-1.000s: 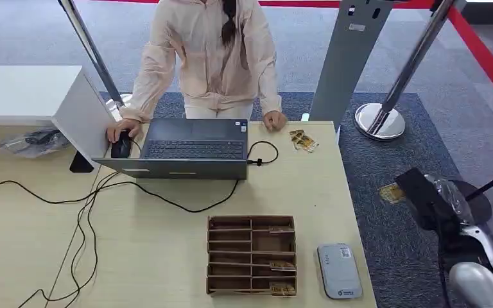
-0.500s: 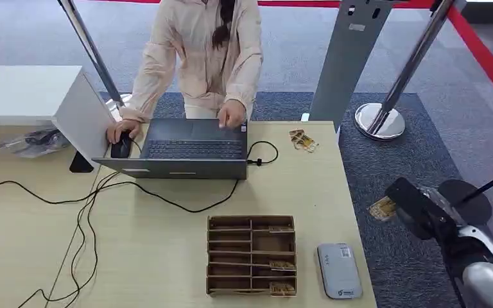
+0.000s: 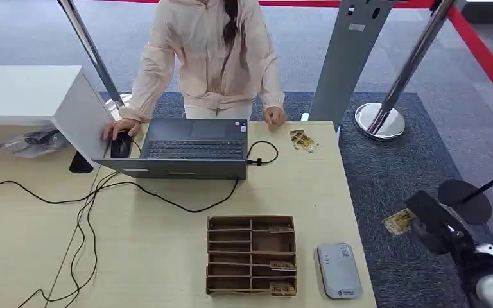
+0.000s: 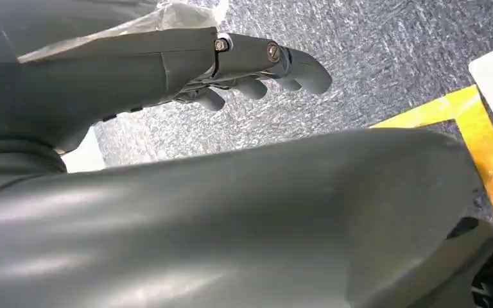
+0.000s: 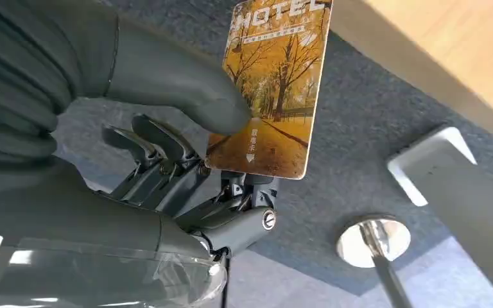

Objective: Pass the card to the sensor for recognition and then transmit it.

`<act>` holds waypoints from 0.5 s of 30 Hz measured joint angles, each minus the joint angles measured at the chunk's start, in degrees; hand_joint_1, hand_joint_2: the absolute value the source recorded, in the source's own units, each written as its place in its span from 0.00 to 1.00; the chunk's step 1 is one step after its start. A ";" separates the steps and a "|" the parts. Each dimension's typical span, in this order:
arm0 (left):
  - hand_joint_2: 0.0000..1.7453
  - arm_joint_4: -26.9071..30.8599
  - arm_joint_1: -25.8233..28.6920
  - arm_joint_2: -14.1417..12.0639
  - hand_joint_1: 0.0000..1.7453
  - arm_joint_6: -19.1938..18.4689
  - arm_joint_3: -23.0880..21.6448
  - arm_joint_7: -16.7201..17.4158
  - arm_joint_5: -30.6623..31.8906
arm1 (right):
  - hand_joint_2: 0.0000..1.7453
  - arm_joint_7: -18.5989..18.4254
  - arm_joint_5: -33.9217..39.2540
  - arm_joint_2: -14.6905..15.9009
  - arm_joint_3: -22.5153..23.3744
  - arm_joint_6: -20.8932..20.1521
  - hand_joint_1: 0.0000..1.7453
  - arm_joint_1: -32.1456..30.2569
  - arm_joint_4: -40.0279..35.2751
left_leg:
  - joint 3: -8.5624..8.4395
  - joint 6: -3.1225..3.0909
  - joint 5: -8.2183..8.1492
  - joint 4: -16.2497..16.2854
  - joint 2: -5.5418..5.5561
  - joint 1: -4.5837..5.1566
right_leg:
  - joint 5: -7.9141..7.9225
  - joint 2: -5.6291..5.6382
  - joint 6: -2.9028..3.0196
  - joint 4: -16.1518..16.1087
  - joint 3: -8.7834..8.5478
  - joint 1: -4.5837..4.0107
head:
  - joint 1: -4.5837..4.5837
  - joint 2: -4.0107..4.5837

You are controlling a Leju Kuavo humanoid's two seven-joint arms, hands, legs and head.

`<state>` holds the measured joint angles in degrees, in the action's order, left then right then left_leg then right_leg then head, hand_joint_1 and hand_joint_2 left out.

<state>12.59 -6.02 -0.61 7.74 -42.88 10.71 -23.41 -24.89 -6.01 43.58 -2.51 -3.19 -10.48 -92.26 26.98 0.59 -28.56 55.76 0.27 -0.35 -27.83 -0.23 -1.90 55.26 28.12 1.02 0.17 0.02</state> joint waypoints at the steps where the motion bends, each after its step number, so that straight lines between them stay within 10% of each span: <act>1: 0.00 0.00 0.00 -0.04 0.00 -0.02 0.00 0.02 0.00 | 1.00 0.24 0.13 0.00 0.17 -0.15 1.00 -0.31 0.65 | 0.00 0.00 0.00 0.00 0.00 0.00 | 0.00 0.00 0.00 0.00 0.00 0.00 | -0.02 0.00; 15: 0.00 0.00 -0.12 -0.24 0.00 -0.52 -0.57 -0.57 0.07 | 1.00 4.87 0.54 -1.14 -1.90 -4.68 1.00 -1.06 7.54 | -0.01 0.00 0.00 0.00 -0.01 -0.01 | 0.00 0.00 0.00 0.01 -0.01 0.00 | 0.00 0.00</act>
<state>12.59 -6.14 -0.85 7.21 -43.45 10.14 -23.34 -20.02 -5.47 42.45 -4.41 -7.87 -11.54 -84.72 26.97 0.59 -28.56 55.76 0.26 -0.36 -27.83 -0.24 -1.90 55.27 28.11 1.01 0.17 0.02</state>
